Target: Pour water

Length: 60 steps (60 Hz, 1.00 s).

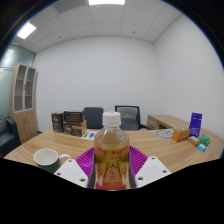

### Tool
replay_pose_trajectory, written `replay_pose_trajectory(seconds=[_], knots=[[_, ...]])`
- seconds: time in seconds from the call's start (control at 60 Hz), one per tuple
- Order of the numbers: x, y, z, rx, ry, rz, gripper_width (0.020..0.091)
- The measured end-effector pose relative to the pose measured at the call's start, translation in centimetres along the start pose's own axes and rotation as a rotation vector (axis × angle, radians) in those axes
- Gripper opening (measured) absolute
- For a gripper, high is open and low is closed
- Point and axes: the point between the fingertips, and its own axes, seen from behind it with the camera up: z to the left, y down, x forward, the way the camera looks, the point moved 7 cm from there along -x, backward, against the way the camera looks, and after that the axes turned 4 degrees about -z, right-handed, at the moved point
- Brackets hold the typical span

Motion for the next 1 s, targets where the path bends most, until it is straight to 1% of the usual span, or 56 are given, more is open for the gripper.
replay_pose_trajectory(seconds=[0.05,0.117,0.2,0.217,0.233,0.333,0.35,0.367,0.417,0.433,0.45,0.567,0.583,0.633,0.65,0.683,0.75,0.85,1.0], knots=[[0.5,1.1,-0.5,-0.013,0.009,0.02,0.0474],[0.9,1.8,-1.1,-0.023,0.012,0.027,0.0472],[1.4,2.9,-0.4,-0.003,0.011,0.072,0.0473],[1.4,2.9,-0.4,0.001,0.012,0.074,0.0475],[1.4,2.7,-0.4,0.007,0.012,0.059,0.0473],[1.1,3.0,-0.8,0.034,0.014,0.057,0.0477],[1.1,1.8,-0.9,0.036,0.009,0.061,0.0475],[1.0,2.8,-0.8,0.028,0.007,0.054,0.0479],[1.0,3.0,-0.8,0.027,0.007,0.047,0.0484],[1.0,3.1,-0.8,0.027,0.008,0.046,0.0507],[1.0,3.0,-0.8,0.027,0.009,0.046,0.0513],[0.8,3.0,-0.6,0.016,0.0,0.064,0.0624],[0.7,3.0,-0.6,0.013,-0.005,0.074,0.066],[0.1,2.9,-0.4,0.011,-0.021,0.1,0.0836],[-0.3,2.7,-0.6,0.019,-0.027,0.097,0.086],[-0.9,2.2,-0.6,0.015,-0.037,0.088,0.0829],[-2.8,1.6,-1.1,-0.019,-0.026,0.08,0.0845],[-6.2,1.3,-1.4,-0.044,-0.019,0.069,0.0847],[-12.8,1.0,-1.2,0.012,-0.068,0.059,0.0846]])
